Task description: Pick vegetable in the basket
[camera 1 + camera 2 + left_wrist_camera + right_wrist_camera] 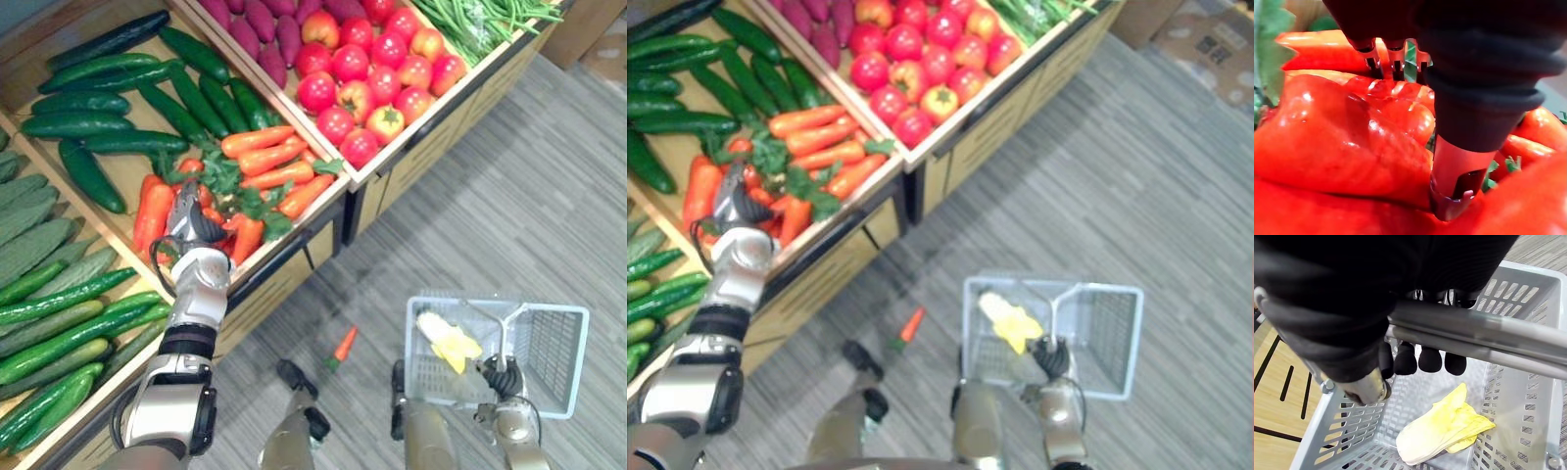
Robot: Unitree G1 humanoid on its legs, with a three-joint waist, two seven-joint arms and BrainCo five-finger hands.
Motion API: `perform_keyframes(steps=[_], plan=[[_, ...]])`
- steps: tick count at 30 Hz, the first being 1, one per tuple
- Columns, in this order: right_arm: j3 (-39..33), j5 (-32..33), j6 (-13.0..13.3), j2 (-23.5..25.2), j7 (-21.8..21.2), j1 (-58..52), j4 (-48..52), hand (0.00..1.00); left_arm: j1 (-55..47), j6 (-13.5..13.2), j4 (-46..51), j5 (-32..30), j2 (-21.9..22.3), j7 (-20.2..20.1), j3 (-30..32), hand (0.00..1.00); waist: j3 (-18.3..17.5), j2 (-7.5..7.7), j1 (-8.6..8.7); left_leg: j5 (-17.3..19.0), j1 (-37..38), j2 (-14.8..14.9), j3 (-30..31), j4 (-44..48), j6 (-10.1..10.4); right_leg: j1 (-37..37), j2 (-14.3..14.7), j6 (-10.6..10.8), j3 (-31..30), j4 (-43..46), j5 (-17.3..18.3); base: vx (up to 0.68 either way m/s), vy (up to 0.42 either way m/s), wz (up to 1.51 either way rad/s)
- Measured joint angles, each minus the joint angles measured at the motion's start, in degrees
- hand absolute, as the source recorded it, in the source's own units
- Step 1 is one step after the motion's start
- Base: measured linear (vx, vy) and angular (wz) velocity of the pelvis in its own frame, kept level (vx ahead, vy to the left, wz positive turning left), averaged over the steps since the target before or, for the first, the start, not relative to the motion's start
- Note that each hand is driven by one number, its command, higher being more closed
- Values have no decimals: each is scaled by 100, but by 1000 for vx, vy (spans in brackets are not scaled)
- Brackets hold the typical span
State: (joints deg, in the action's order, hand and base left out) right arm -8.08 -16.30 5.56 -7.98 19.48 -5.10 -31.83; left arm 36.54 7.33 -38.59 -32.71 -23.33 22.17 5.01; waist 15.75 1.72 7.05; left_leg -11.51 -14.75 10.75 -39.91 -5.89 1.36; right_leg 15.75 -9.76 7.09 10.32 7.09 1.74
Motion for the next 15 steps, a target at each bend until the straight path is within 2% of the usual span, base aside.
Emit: perform_keyframes(steps=[5,15], plan=[[11,1,9,1,1,0,-2,100,197,22,-11,-4,1,7,100,100,-3,5,56,-32,20,40,9,2,7,-1,36,-26,-24,0,-17,15,-85,-4],[23,-1,-3,0,1,-1,-50,100,102,-49,-64,1,7,-163,-32,100,-7,11,56,-44,121,68,46,-31,9,-104,47,-41,3,2,-31,5,-66,0]])
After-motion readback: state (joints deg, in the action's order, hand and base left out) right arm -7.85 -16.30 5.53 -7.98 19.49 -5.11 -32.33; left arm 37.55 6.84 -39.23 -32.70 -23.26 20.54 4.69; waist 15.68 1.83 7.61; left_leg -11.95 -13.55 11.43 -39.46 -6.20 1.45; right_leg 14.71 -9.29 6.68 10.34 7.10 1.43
